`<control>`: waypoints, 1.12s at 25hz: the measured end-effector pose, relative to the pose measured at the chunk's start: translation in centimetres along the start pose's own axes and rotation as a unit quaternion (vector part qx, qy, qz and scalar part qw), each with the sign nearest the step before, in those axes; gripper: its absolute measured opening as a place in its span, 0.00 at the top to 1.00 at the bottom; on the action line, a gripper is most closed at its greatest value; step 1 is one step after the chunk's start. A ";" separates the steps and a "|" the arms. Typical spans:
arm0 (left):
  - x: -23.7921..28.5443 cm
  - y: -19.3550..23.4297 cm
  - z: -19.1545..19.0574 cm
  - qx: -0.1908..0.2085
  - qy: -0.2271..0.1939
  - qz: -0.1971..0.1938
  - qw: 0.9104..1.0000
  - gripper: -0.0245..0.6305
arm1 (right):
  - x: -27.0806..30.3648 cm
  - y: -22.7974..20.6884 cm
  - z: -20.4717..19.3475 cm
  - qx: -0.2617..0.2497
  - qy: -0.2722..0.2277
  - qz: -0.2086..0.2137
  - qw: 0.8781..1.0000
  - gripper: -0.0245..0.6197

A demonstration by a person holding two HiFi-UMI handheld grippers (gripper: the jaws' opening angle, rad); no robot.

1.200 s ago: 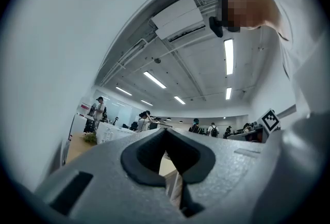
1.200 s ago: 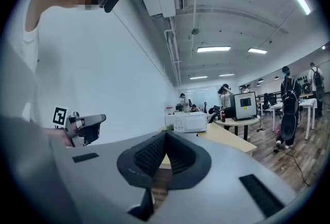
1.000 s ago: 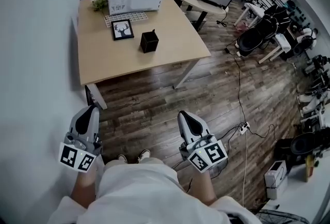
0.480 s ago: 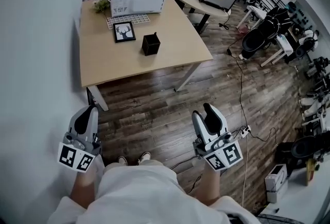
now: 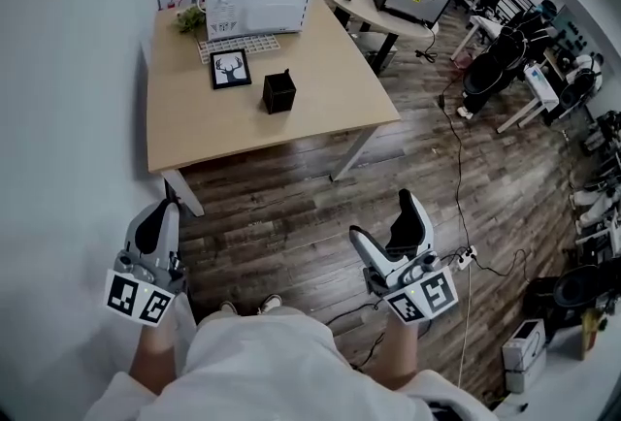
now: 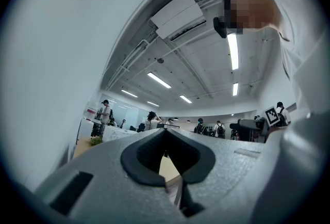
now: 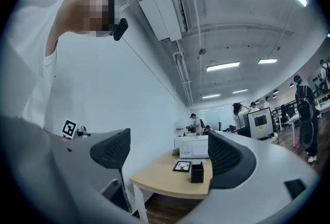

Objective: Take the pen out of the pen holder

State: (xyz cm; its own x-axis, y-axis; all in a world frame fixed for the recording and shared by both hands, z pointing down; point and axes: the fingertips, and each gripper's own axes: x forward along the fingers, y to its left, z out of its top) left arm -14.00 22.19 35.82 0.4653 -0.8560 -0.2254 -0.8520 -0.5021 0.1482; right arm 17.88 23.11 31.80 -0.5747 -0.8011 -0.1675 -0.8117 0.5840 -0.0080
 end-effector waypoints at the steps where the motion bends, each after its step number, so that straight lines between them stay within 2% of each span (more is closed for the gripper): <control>1: 0.1 -0.3 -0.2 0.000 0.000 0.002 1.000 0.94 | 0.1 -0.2 -0.2 0.001 0.002 0.004 1.000 0.27; 9: -0.7 0.2 -2.7 -0.009 0.027 0.035 0.999 0.94 | 1.8 -0.9 -2.9 0.024 0.021 0.023 0.999 0.27; 14: 1.4 1.4 -4.0 -0.018 0.030 0.038 0.999 0.94 | 4.0 -1.3 -4.7 0.026 0.043 0.033 0.998 0.27; 21: 9.4 5.4 -7.6 -0.050 0.029 0.011 0.998 0.94 | 10.5 -4.7 -6.7 -0.008 0.070 0.032 0.997 0.27; 28: 20.3 13.0 -6.2 -0.047 0.012 -0.022 0.999 0.94 | 21.5 -9.6 -5.9 -0.025 0.063 0.015 0.998 0.27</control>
State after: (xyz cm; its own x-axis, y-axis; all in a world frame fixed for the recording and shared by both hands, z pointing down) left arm -14.11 -2.44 39.13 0.5083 -0.8348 -0.2115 -0.8047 -0.5479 0.2285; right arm 12.72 -0.50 34.05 -0.6047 -0.7953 -0.0419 -0.7963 0.6032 0.0451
